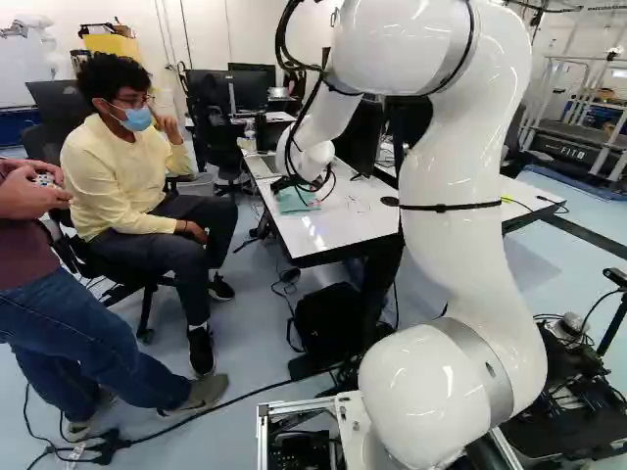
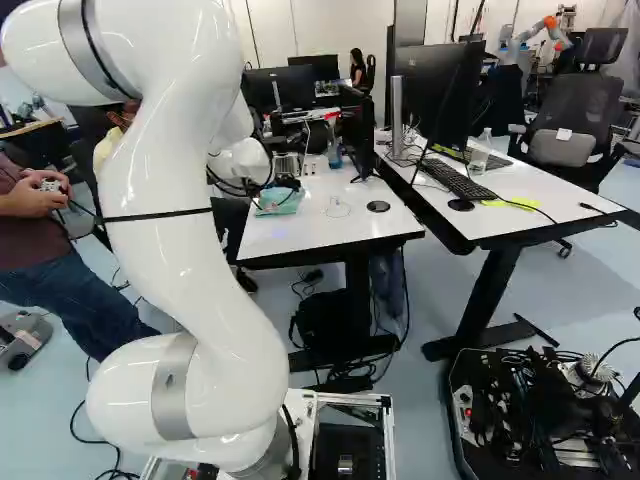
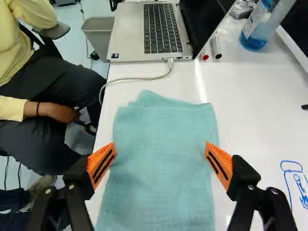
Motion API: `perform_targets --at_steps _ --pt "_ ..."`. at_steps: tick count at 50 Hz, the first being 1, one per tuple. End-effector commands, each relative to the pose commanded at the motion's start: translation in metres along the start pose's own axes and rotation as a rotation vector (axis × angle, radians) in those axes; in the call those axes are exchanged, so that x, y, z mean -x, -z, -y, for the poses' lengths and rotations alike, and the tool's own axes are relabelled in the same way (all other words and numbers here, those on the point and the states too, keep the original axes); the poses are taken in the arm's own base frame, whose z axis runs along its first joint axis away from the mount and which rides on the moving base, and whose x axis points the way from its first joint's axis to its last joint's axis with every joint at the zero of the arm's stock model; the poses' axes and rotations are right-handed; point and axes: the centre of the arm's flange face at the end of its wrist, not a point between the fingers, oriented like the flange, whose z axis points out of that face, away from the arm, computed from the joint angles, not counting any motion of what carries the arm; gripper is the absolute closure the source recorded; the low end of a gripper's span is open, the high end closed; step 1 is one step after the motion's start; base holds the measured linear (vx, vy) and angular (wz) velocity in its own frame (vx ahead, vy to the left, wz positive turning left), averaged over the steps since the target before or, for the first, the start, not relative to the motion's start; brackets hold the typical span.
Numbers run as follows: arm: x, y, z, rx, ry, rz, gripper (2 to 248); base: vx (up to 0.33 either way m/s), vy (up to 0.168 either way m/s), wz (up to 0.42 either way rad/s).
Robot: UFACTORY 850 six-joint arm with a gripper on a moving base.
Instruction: Clean the table with the green towel
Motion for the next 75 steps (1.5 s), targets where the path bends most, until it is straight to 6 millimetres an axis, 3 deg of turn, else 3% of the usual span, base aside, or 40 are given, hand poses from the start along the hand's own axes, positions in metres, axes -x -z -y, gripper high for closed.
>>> perform_targets --at_steps 23,39,52,75 --pt "0.025 0.055 0.021 -0.024 -0.010 0.133 3 0.000 0.000 0.000" --pt "0.026 0.082 0.034 -0.045 0.099 0.134 3 0.000 0.000 0.000" --pt "0.019 0.097 0.032 -0.045 0.195 0.109 3 0.000 0.000 0.000" --pt "0.004 0.119 0.007 0.002 0.400 0.099 3 0.000 0.000 0.000"
